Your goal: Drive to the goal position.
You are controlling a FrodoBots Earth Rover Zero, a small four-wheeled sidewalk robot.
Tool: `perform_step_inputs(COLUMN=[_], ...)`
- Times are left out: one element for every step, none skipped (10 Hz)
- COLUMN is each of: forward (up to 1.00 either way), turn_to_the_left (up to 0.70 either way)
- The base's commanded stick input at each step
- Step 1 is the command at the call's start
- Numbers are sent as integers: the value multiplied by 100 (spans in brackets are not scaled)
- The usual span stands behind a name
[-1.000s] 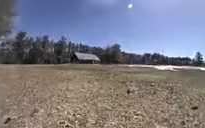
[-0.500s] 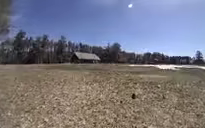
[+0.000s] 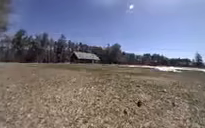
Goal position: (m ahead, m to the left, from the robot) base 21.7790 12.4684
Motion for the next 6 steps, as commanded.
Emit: perform_step_inputs(forward=[70, 70, 70, 70, 70, 70], turn_to_the_left=[-35, -35, -35, -35, -13, 0])
